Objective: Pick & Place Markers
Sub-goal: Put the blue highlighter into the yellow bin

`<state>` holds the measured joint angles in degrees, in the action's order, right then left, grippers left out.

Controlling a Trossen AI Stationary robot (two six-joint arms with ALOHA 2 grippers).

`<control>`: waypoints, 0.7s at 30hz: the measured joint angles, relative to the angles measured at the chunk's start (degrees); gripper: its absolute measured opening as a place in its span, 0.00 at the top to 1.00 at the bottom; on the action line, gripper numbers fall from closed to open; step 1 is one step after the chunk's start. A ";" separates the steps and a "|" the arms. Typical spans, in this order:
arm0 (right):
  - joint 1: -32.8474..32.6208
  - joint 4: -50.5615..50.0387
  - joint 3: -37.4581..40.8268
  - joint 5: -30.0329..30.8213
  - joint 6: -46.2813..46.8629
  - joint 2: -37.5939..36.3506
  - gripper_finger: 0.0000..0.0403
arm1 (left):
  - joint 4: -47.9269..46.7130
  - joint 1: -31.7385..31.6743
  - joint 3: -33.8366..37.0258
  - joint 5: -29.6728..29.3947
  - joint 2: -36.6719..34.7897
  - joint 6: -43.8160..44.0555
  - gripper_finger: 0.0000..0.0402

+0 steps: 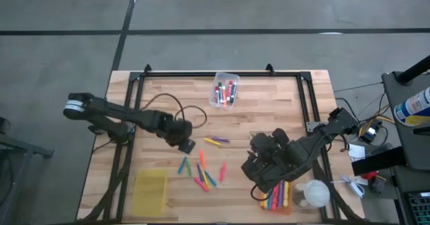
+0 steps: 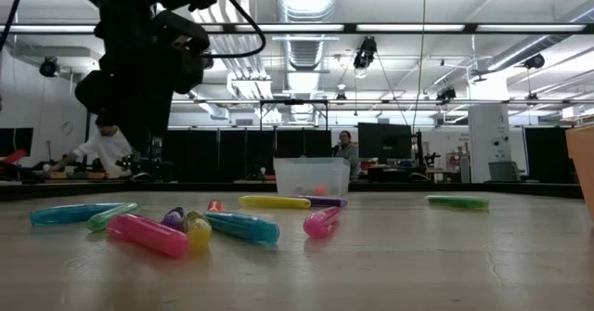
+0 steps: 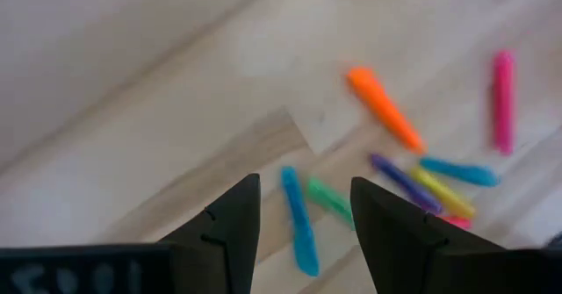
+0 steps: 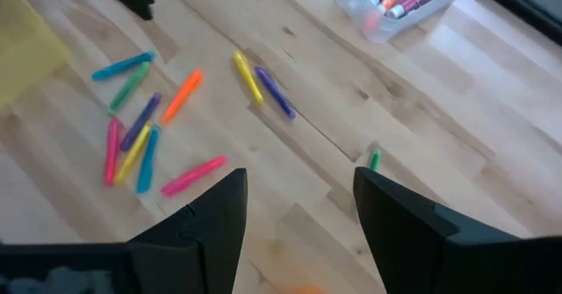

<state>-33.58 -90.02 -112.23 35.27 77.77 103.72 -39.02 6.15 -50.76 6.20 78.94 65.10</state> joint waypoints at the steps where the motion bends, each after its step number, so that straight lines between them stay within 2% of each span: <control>1: 0.00 0.00 0.32 0.08 -0.32 0.00 0.50 | -0.09 1.04 -0.34 -0.59 1.03 0.09 0.57; 8: 0.00 0.00 3.19 0.54 -0.43 -0.14 0.50 | -0.04 5.13 -1.70 -1.27 6.89 2.69 0.57; 21: 0.04 0.00 2.96 0.83 -1.69 -0.50 0.50 | 0.05 6.14 -2.63 0.13 15.10 2.03 0.57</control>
<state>-33.54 -90.02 -109.27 36.10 76.07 103.22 -38.97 12.29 -53.39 6.33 94.04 67.13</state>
